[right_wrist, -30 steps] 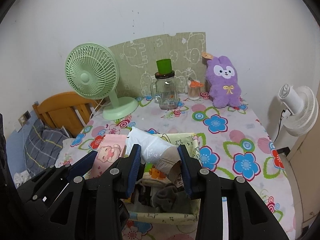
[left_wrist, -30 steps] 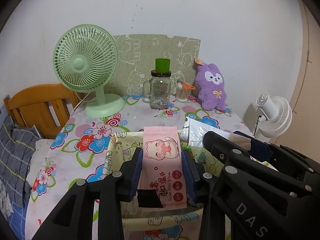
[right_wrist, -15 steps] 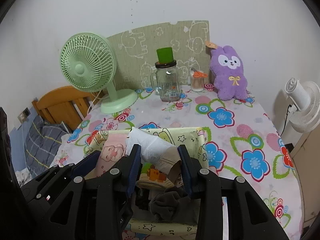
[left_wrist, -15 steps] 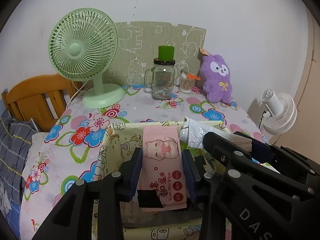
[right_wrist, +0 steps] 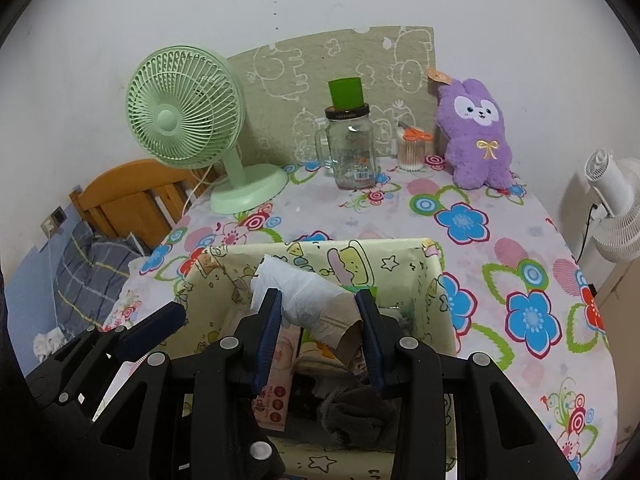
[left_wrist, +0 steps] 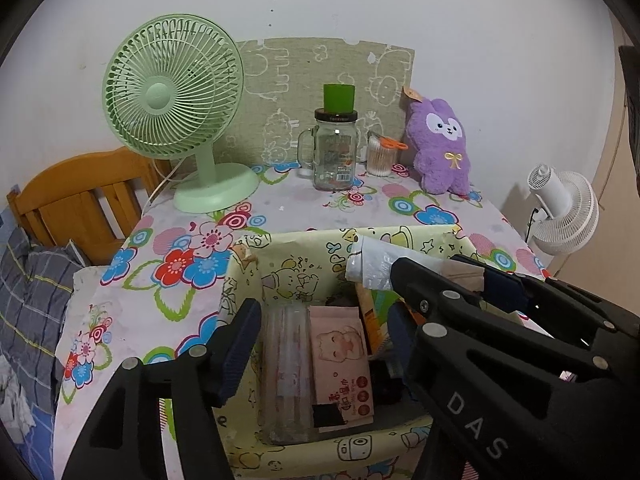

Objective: Organize soft objects
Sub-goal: 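Lower the pink packet into the basket and open the left tool, then open the right tool to release the white cloth roll into the basket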

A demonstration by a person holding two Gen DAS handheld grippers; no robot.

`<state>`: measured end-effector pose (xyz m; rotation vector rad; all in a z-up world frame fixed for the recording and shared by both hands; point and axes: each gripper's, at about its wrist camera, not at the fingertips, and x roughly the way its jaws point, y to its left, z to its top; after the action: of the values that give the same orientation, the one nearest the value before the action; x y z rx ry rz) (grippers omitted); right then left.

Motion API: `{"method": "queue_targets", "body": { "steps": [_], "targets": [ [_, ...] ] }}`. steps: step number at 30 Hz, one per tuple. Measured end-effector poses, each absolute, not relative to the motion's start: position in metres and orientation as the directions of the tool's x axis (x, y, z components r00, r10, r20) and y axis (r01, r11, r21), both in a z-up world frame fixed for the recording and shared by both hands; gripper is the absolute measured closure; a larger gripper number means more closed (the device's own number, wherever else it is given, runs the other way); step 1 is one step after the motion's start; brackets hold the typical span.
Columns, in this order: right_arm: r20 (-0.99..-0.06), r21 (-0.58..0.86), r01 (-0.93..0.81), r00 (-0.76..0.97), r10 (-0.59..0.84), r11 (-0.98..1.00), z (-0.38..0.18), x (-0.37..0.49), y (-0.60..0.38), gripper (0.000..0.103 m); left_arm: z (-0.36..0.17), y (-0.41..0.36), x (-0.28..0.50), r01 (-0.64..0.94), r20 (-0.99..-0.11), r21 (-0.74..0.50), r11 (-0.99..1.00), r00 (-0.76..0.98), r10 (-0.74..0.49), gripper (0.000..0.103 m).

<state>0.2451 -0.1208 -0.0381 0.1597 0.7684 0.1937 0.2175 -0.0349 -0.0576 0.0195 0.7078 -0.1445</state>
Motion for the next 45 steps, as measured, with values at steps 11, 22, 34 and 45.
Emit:
{"method": "queue_targets", "body": {
  "steps": [11,22,34,45],
  "targets": [
    [-0.685,0.21,-0.156,0.681,0.259,0.965,-0.042,0.266,-0.107,0.062,-0.06,-0.025,0.23,0.11,-0.67,-0.039,0.993,0.735,-0.108,0.024],
    [-0.709,0.198,-0.159,0.658,0.253,0.967,-0.053,0.278,-0.109,0.058,-0.07,-0.03,0.242,0.12,-0.692,-0.034,0.992,0.713,-0.11,0.024],
    [-0.688,0.176,-0.131,0.693,0.217,0.976,-0.044,0.266,-0.12,0.016,-0.064,-0.038,0.236,0.138,-0.677,-0.044,0.989,0.724,-0.131,0.013],
    [-0.663,0.187,-0.089,0.724,0.192,0.978,-0.028,0.238,-0.137,0.005,-0.052,-0.045,0.214,0.159,-0.658,-0.066,0.985,0.735,-0.163,0.003]
  ]
}}
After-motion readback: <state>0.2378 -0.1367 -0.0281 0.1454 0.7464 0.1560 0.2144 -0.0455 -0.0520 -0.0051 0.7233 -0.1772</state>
